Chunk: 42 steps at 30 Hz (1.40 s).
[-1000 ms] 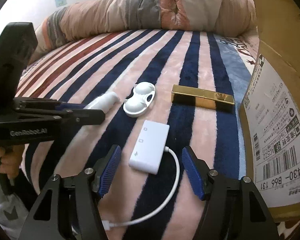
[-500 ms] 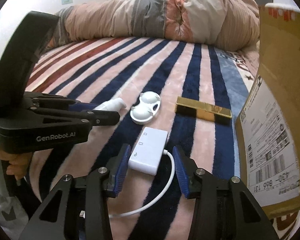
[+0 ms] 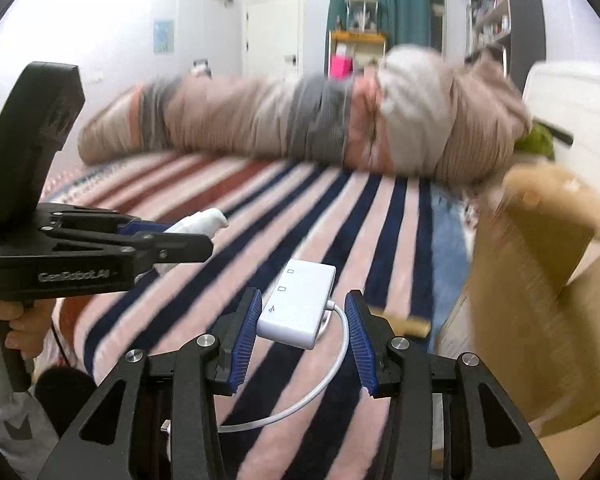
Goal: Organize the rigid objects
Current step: 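Carry the white bottle with the left gripper while the right gripper carries the adapter to the box, then open the left gripper over the box while the right gripper releases the adapter inside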
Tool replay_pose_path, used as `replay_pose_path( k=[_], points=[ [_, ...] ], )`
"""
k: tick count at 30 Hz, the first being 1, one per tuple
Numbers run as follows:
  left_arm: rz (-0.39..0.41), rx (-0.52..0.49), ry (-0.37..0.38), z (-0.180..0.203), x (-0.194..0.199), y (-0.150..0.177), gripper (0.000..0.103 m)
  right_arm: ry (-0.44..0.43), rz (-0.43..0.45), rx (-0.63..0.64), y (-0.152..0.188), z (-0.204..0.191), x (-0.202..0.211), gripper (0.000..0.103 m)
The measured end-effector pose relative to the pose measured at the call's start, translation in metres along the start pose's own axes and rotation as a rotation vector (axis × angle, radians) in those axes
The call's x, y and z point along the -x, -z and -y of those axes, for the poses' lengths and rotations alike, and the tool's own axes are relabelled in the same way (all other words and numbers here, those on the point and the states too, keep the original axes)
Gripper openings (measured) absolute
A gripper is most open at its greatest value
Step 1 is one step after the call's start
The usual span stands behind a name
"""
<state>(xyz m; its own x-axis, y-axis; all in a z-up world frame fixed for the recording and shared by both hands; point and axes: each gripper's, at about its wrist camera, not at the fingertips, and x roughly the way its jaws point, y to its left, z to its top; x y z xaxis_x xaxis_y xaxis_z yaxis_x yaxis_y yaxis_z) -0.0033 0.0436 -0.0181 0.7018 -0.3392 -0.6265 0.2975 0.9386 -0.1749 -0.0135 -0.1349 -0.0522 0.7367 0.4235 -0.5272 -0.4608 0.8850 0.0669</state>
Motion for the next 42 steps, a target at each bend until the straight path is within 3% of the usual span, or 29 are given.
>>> replay_pose_path(
  k=[4, 10, 17, 21, 26, 35, 37, 39, 42],
  points=[
    [0.057, -0.040, 0.054, 0.031, 0.028, -0.031, 0.021, 0.003, 0.090, -0.021, -0.024, 0.018, 0.032, 0.039],
    [0.096, -0.124, 0.152, 0.097, 0.036, -0.068, 0.021, 0.096, 0.173, -0.082, -0.031, 0.070, 0.076, 0.039],
    [0.028, -0.203, 0.226, 0.173, -0.009, -0.080, 0.021, 0.248, 0.120, -0.206, 0.003, 0.146, 0.085, 0.039],
    [-0.035, -0.238, 0.231, 0.202, -0.042, -0.082, 0.021, 0.262, 0.049, -0.218, 0.022, 0.169, 0.073, 0.039],
    [-0.091, -0.263, 0.215, 0.222, -0.069, -0.079, 0.021, 0.277, -0.006, -0.205, 0.037, 0.180, 0.059, 0.041],
    [-0.127, -0.290, 0.193, 0.233, -0.083, -0.071, 0.021, 0.257, 0.002, -0.213, 0.047, 0.185, 0.062, 0.041],
    [-0.132, -0.288, 0.189, 0.232, -0.085, -0.070, 0.021, 0.268, 0.002, -0.219, 0.049, 0.186, 0.062, 0.043],
    [-0.135, -0.284, 0.186, 0.231, -0.085, -0.068, 0.021, 0.269, 0.004, -0.223, 0.050, 0.187, 0.063, 0.053],
    [-0.140, -0.282, 0.184, 0.229, -0.084, -0.066, 0.021, 0.270, 0.007, -0.223, 0.051, 0.186, 0.065, 0.054]
  ],
)
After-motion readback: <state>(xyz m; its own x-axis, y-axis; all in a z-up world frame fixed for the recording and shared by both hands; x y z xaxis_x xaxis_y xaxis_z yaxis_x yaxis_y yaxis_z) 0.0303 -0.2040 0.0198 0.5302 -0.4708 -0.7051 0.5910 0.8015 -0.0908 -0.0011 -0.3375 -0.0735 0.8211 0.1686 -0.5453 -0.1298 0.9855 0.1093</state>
